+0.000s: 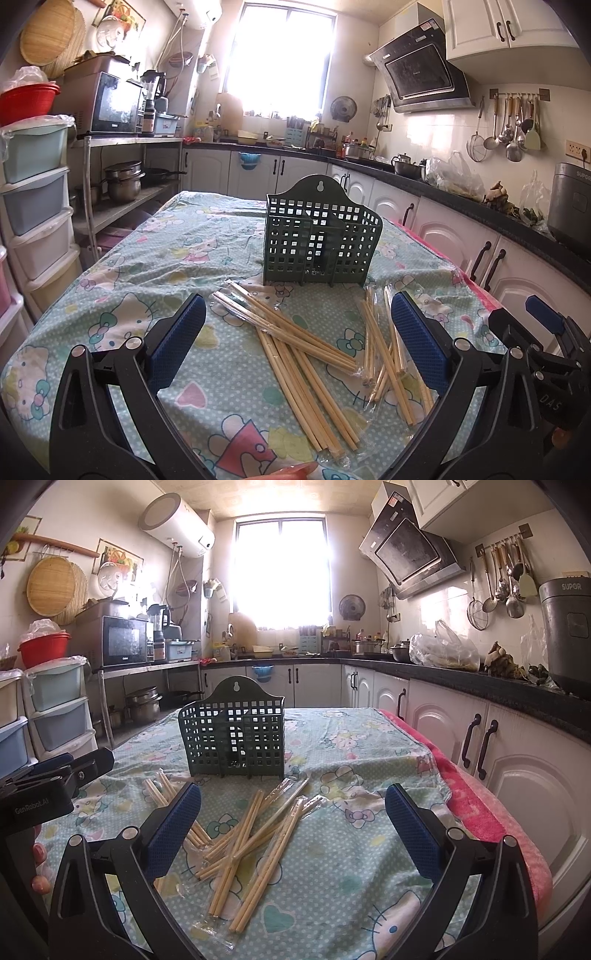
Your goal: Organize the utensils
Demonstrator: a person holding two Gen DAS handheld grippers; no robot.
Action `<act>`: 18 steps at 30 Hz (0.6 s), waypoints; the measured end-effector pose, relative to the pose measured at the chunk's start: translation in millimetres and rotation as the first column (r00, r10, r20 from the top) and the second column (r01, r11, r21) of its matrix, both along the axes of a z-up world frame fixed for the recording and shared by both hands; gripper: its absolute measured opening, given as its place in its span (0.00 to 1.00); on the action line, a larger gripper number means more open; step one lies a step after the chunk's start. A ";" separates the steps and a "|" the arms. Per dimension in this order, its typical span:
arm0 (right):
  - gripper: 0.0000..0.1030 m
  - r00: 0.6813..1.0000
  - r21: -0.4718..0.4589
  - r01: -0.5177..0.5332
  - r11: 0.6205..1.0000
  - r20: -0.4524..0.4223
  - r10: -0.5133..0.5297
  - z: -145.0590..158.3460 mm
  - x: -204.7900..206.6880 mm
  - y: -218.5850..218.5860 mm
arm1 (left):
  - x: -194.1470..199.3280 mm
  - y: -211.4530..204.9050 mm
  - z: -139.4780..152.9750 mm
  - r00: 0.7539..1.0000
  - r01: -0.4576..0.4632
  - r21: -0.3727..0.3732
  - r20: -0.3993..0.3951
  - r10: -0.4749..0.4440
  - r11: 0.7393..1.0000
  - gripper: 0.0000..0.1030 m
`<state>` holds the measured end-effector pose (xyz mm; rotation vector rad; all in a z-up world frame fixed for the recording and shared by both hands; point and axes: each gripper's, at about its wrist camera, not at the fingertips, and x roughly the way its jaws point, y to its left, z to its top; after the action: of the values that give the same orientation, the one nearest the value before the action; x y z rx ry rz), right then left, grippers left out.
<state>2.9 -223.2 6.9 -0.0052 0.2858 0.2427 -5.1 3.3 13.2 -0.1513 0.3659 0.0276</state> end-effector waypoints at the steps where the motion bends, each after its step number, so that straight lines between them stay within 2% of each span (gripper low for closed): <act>1: 0.94 1.000 -0.001 -0.002 1.000 -0.003 0.002 0.1 0.7 0.0 | -0.3 0.2 1.0 1.000 0.000 0.000 0.000 0.000 1.000 0.90; 18: 0.94 1.000 -0.011 -0.011 1.000 -0.005 0.011 1.9 2.2 6.5 | 0.8 8.5 -5.2 1.000 -0.015 -0.008 0.000 0.015 1.000 0.90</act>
<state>5.1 -216.6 8.9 -0.0170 0.2925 0.2522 -4.2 11.9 8.0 -0.1616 0.3646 0.0405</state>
